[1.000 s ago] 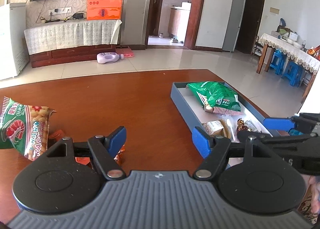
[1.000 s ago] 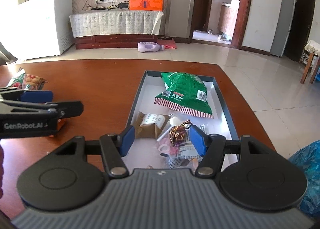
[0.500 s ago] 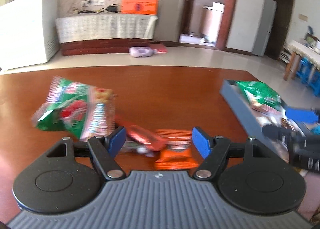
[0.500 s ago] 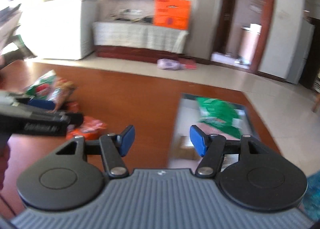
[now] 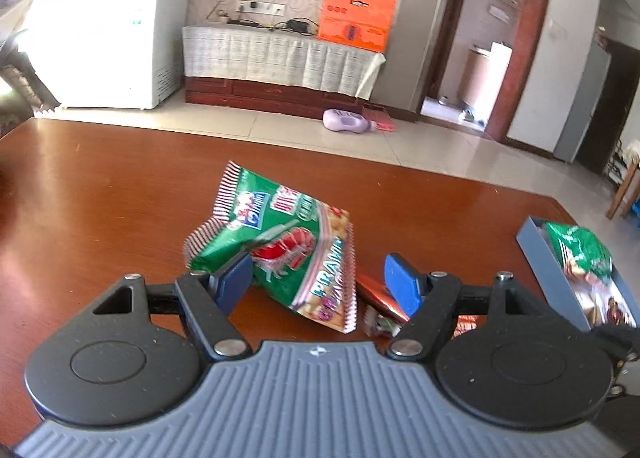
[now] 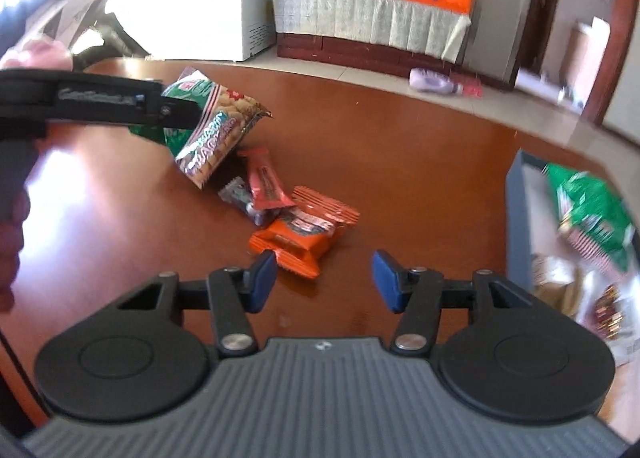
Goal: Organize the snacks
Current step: 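Move both grippers back from the box toward the remaining candies on the table, then grasp the small wrapped candy with the left gripper while the right gripper grasps the orange packet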
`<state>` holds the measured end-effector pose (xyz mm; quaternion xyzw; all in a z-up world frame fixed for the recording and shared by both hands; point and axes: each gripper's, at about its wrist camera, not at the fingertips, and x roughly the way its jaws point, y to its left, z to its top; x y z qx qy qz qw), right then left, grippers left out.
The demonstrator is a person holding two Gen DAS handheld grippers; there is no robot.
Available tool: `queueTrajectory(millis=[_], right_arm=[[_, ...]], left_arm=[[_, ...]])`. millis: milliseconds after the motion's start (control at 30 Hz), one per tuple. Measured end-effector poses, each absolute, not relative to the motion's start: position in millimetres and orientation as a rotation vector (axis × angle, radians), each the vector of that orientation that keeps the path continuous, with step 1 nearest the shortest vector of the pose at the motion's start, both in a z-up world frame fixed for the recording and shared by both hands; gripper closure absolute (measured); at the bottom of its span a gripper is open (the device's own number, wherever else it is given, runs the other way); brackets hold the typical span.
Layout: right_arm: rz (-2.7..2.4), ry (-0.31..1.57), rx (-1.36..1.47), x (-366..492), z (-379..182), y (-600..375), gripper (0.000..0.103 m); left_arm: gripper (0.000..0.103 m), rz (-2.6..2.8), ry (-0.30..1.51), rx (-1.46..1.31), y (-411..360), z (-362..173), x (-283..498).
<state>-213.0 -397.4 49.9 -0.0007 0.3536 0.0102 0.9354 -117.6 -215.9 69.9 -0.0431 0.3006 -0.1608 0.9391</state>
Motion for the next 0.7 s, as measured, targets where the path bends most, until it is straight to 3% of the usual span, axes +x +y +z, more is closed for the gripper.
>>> queueTrajectory(millis=[400, 700], right_arm=[[-0.078, 0.762, 0.159, -175.0, 26.5, -384.8, 0.041], [-0.04, 0.807, 0.106, -180.0, 30.7, -406.9, 0.049]], left_arm=[[0.025, -0.332, 0.618, -0.098, -214.1, 73.9, -121.8], [0.025, -0.409, 0.628, -0.011, -235.0, 60.7, -130.5]])
